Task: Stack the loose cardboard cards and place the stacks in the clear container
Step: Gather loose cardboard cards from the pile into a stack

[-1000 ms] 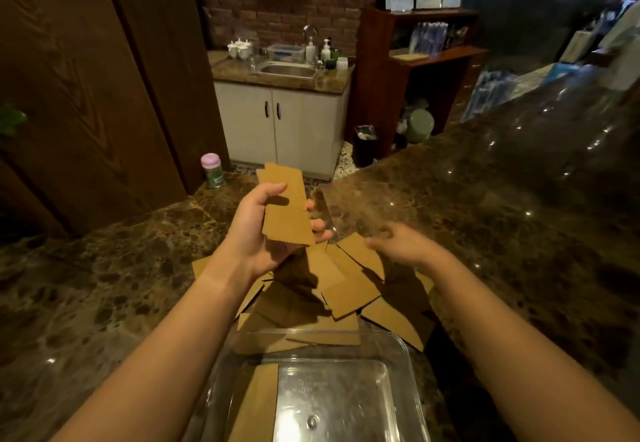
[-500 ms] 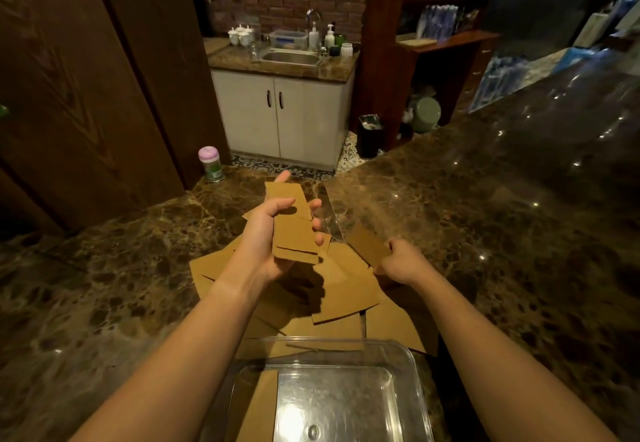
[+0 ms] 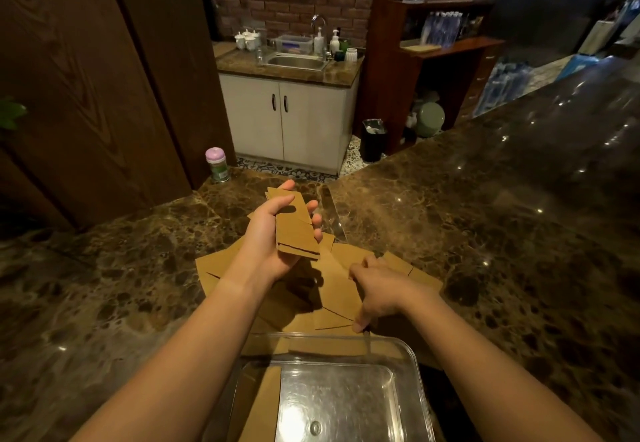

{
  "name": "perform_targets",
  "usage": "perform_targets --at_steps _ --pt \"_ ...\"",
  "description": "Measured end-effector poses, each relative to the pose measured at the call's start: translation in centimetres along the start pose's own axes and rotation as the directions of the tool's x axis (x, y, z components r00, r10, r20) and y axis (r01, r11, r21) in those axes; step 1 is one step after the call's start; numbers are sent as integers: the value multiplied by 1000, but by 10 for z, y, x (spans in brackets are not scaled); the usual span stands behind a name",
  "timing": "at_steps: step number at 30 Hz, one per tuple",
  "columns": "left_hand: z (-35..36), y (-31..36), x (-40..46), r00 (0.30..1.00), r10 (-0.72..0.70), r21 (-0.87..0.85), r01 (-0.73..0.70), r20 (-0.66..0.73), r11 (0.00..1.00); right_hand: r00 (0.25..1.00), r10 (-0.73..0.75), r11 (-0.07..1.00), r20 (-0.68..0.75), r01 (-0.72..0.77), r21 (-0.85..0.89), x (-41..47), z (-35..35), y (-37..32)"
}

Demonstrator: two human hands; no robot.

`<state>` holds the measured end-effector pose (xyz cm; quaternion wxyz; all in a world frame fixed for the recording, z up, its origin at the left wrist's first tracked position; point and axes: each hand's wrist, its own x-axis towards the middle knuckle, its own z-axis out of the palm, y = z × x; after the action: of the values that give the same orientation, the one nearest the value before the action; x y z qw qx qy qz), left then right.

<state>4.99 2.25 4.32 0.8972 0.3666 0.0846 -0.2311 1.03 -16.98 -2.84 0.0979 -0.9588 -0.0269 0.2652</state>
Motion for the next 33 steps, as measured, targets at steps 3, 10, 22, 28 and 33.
perform_targets --at_steps 3,10,22,28,33 --pt "-2 4 -3 1000 25 4 -25 -2 1000 998 -37 975 -42 45 215 -6 -14 8" --pt "8 17 -11 988 142 20 -144 57 989 949 70 42 -309 306 951 -50 -68 -4" --pt "57 37 -34 918 342 169 -377 200 911 870 34 -174 -492 490 854 -105 -109 -58" --pt "73 34 -38 832 540 355 -547 129 758 700 135 331 -702 636 698 -118 -109 -78" --pt "81 31 -42 800 570 358 -595 185 719 658 200 367 -726 637 678 -122 -109 -90"
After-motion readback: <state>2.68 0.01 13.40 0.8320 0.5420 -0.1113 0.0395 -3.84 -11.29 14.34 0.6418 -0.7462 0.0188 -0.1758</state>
